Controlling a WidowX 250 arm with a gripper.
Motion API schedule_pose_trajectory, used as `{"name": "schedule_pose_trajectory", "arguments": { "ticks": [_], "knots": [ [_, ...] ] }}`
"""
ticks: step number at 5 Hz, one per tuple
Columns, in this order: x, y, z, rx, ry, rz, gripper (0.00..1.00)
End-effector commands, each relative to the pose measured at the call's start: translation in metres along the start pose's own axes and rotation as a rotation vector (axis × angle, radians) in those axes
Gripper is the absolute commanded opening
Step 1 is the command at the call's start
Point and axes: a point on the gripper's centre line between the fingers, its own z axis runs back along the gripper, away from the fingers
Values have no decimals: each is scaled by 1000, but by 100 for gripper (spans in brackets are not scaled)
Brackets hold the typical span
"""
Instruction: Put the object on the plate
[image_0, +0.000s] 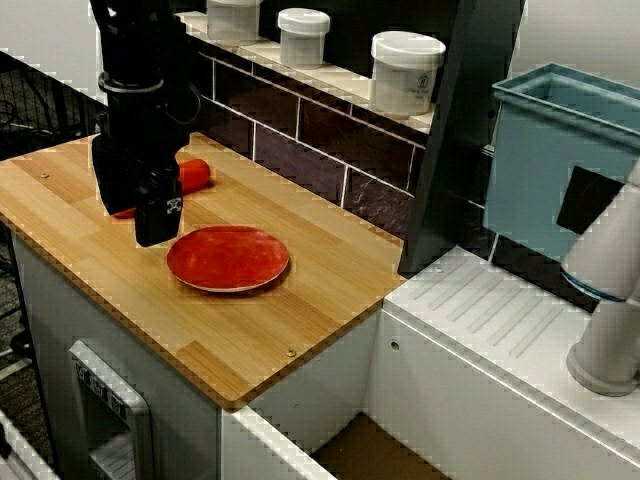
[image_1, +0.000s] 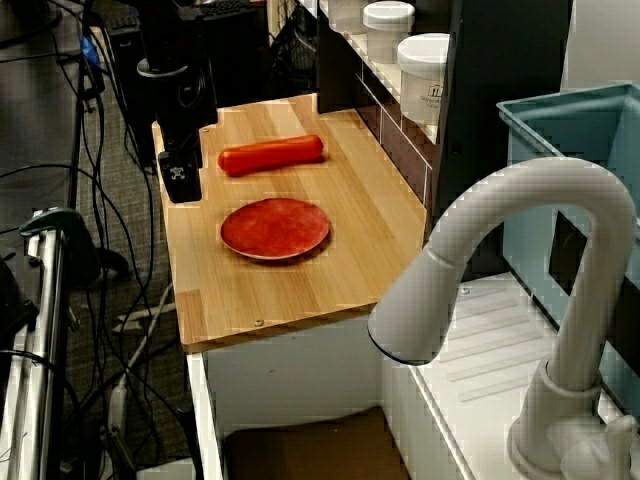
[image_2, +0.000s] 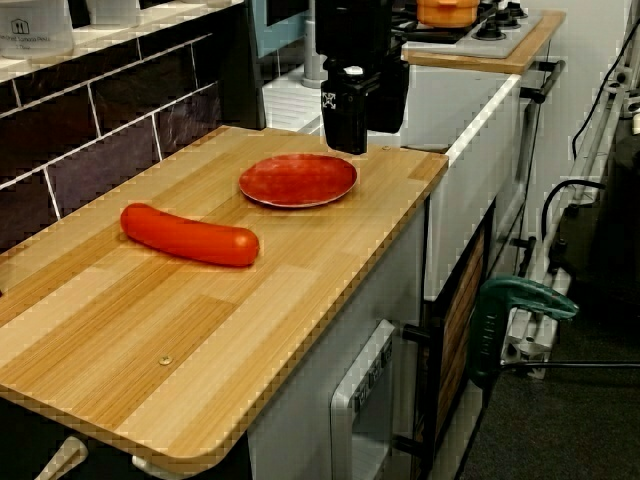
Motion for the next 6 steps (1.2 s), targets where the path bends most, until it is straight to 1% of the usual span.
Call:
{"name": "schedule_pose_trajectory", "arguments": {
  "ticks": [1, 2, 3, 4, 5, 6],
  "knots": [
    [0, 0, 0, 0, 0, 0, 100],
    [4, 3, 31, -31, -96, -26, 100],
    [15, 9, 45, -72, -147, -47, 100],
    [23, 17, 46, -60, -215, -64, 100],
    [36, 38, 50, -65, -288, -57, 100],
    [52, 50, 59, -67, -244, -46, 100]
  ]
}}
